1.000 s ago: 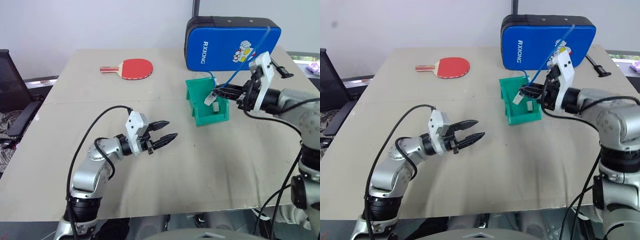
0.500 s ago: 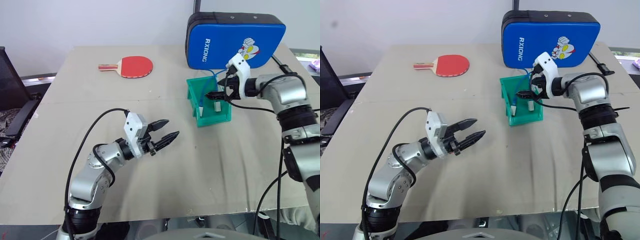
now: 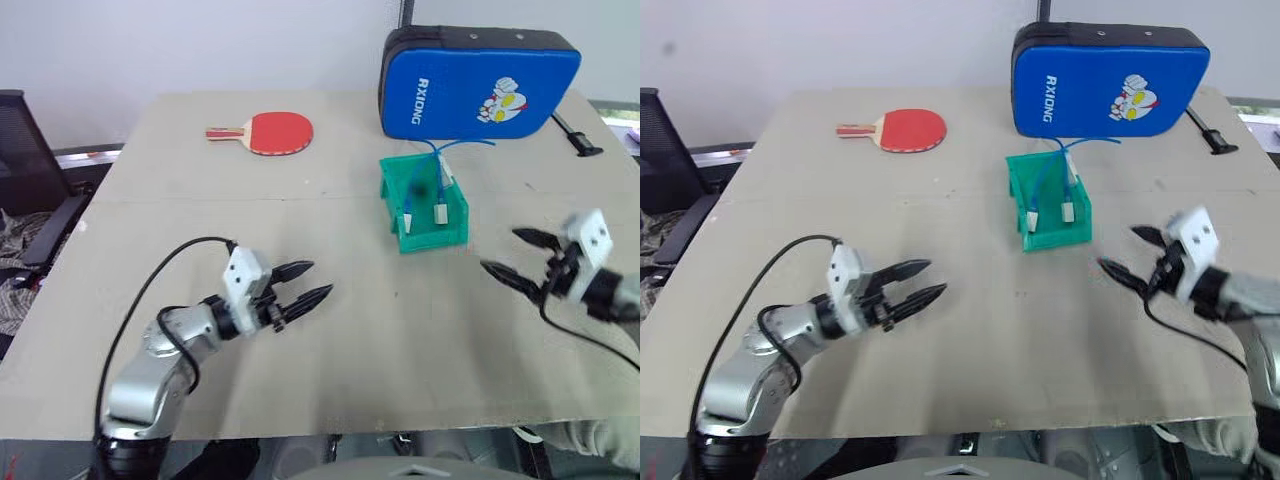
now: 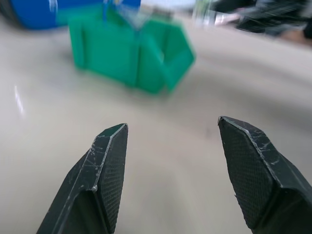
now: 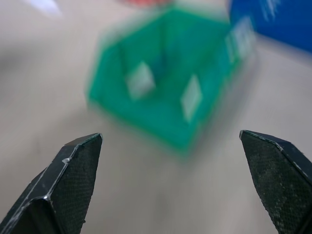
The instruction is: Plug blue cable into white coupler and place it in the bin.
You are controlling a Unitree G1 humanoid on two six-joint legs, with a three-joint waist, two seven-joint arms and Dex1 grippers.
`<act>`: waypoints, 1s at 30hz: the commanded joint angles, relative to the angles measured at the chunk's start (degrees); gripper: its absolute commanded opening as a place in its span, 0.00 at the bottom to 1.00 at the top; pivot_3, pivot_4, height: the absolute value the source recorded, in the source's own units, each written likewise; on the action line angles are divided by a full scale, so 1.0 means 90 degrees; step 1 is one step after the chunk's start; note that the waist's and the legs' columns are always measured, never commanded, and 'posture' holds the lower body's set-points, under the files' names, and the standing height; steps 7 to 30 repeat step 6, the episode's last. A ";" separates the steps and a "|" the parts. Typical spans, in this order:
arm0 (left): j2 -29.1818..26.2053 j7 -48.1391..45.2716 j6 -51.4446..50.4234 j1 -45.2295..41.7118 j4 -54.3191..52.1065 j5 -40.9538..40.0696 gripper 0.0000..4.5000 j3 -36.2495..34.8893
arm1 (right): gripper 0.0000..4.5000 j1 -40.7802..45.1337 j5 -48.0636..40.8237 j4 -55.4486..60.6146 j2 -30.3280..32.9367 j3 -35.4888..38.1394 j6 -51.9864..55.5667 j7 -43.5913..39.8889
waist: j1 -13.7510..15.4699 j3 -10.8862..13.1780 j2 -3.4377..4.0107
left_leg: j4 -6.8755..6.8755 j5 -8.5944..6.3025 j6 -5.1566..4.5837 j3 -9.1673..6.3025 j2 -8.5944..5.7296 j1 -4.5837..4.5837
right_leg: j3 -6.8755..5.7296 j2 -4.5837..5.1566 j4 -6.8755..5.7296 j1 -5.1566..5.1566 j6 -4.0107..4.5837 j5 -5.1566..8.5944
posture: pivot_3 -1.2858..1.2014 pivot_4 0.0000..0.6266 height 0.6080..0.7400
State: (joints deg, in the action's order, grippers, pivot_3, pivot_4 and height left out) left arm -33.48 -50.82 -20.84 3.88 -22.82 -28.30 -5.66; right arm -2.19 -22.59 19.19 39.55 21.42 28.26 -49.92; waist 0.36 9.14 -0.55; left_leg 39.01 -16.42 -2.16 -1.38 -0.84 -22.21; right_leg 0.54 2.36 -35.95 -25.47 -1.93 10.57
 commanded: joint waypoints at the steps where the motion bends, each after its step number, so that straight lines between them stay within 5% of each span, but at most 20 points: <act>1: -0.0365 -0.0409 0.0253 0.0426 -0.0008 -0.0105 0.67 -0.0432 | 0.99 -0.0873 0.0045 0.0097 0.0072 0.0686 -0.0917 -0.0344 | -0.0034 0.0003 -0.0004 | 0.0000 0.0000 -0.0001 0.0009 0.0004 0.0027 | 0.0011 -0.0007 0.0002 0.0022 0.0015 0.0011 | 0.52 0.24 1.00; 6: -0.0651 -0.0637 0.0203 0.0921 0.0088 -0.0223 0.67 -0.0763 | 0.99 -0.1644 -0.0030 -0.0106 0.0096 0.0943 -0.1403 -0.0535 | -0.0092 0.0007 -0.0005 | 0.0000 -0.0002 -0.0003 0.0015 0.0028 0.0099 | 0.0021 -0.0029 0.0008 0.0083 -0.0009 0.0033 | 0.52 0.24 1.00; 30: -0.0651 -0.0637 0.0203 0.0921 0.0088 -0.0223 0.67 -0.0763 | 0.99 -0.1644 -0.0030 -0.0106 0.0096 0.0943 -0.1403 -0.0535 | -0.0092 0.0007 -0.0005 | 0.0000 -0.0002 -0.0003 0.0015 0.0028 0.0099 | 0.0021 -0.0029 0.0008 0.0083 -0.0009 0.0033 | 0.52 0.24 1.00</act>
